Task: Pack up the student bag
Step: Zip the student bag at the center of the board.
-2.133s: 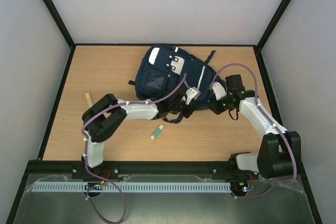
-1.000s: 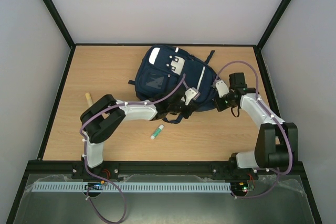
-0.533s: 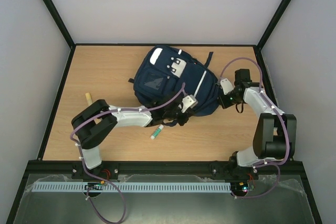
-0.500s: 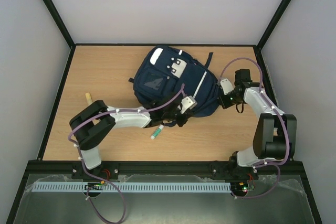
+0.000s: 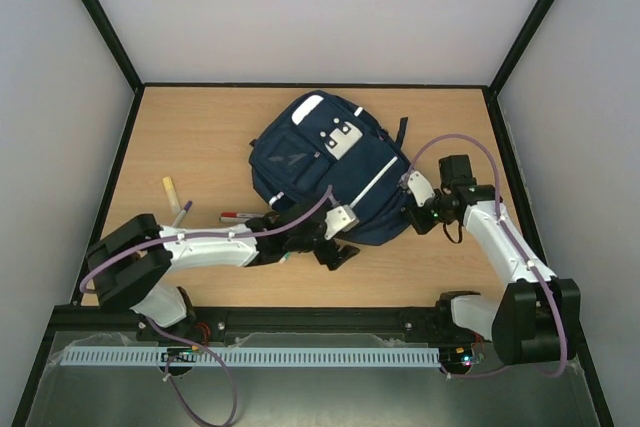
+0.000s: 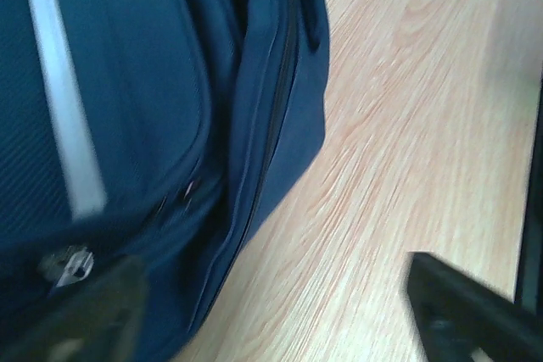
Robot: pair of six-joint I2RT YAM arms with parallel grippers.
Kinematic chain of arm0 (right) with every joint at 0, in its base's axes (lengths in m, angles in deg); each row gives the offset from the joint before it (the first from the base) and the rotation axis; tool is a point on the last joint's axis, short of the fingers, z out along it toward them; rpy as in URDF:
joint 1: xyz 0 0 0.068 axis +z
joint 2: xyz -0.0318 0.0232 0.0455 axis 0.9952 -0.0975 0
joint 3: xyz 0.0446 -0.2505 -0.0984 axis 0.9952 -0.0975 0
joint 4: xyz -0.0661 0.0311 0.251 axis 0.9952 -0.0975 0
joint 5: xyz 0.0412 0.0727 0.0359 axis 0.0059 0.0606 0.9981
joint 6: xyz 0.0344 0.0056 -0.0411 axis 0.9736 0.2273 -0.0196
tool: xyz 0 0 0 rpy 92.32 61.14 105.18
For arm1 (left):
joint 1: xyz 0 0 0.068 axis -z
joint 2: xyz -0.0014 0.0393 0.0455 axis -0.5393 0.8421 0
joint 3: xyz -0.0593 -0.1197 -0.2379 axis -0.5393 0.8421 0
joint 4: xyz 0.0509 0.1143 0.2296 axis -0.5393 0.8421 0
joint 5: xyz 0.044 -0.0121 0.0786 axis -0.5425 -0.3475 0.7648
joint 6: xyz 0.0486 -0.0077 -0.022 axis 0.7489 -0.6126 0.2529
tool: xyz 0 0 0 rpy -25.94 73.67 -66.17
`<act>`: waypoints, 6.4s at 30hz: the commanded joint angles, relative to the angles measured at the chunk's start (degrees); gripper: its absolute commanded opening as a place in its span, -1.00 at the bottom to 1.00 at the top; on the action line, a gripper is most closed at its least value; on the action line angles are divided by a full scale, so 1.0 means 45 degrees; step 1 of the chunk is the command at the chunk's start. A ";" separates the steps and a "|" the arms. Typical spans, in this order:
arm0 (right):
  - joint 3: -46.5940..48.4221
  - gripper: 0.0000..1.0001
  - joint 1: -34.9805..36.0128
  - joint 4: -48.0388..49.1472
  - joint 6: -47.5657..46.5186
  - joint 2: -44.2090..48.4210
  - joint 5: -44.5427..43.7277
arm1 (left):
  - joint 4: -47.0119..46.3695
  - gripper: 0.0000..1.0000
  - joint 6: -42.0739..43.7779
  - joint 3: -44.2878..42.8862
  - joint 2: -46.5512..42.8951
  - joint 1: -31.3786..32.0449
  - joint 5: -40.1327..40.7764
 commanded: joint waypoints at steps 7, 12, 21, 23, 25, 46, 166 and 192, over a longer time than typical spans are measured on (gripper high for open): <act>0.0351 -0.98 0.0708 -0.1606 0.0664 0.1182 0.1766 | -0.2585 0.99 -0.0149 -0.1912 0.2367 0.0584 0.0451; 0.0232 -0.98 0.0700 -0.1808 0.0460 0.1200 0.1852 | -0.3058 0.99 -0.0738 -0.2424 0.3342 0.0587 0.1882; 0.0111 -0.98 0.0699 -0.1685 0.0434 0.1050 0.1682 | -0.3648 0.20 0.0097 -0.2508 0.3649 0.0585 0.0927; 0.0155 -0.98 0.0711 -0.1743 0.0434 0.1084 0.1613 | -0.3478 -0.24 0.0156 -0.2674 0.3803 0.0546 0.0465; 0.0159 -0.98 0.0712 -0.1778 0.0382 0.1090 0.1489 | -0.3321 -0.71 0.0112 -0.2916 0.3958 0.0543 0.0181; 0.1113 -0.98 -0.1999 0.0471 0.0324 -0.2146 -0.1854 | -0.1904 -0.95 0.0753 0.0295 0.1222 0.0586 0.1127; 0.2957 0.05 -0.2127 -0.2570 -0.0493 0.0371 0.1361 | 0.3095 0.52 -0.0696 -0.0965 -0.2967 0.2439 0.3640; 0.1846 0.11 0.3520 -0.1594 0.0538 -0.1040 0.2644 | 0.1666 0.65 -0.7204 0.2338 -0.2740 -0.5922 0.1562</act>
